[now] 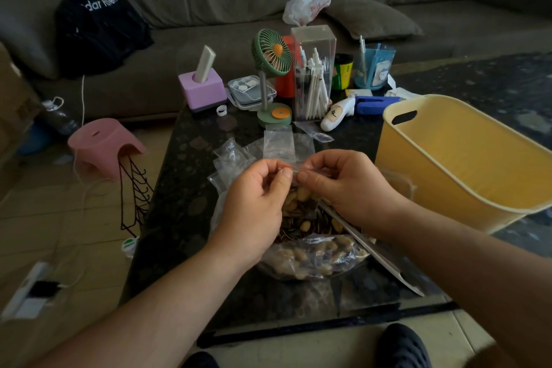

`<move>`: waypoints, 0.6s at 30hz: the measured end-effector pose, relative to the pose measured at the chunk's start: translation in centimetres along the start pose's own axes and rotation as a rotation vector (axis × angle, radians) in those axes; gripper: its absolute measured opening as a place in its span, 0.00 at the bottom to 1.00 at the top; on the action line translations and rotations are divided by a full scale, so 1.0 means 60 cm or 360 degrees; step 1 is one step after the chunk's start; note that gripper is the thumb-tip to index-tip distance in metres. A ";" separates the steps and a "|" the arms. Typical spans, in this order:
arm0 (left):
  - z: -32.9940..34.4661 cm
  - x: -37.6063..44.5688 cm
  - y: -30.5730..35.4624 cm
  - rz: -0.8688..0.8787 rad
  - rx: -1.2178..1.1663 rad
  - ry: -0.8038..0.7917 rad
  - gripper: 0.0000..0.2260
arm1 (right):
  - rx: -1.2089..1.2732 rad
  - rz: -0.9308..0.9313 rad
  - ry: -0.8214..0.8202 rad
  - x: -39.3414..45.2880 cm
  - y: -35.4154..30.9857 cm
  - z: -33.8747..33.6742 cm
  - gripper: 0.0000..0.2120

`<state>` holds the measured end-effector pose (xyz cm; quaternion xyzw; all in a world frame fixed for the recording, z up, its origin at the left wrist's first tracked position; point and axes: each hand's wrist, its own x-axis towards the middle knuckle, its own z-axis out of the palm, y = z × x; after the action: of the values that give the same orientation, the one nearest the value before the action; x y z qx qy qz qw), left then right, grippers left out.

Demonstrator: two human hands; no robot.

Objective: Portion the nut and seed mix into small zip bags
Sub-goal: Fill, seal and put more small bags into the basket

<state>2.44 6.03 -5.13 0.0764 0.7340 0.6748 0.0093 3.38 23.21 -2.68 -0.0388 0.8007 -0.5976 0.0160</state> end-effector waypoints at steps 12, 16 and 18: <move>0.002 -0.003 0.001 -0.0039 -0.0078 -0.0026 0.07 | -0.0077 -0.0057 0.0071 0.002 0.004 -0.001 0.03; 0.002 -0.004 0.000 -0.0028 -0.0117 -0.0037 0.05 | -0.0052 -0.0039 0.0076 0.004 0.005 -0.004 0.03; 0.002 -0.003 0.000 -0.0012 -0.0122 -0.0064 0.05 | -0.0043 -0.0035 0.0051 0.004 0.005 -0.005 0.03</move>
<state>2.66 6.10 -5.16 0.0868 0.7075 0.7008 0.0297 3.11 23.57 -2.89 -0.0383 0.8084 -0.5874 -0.0039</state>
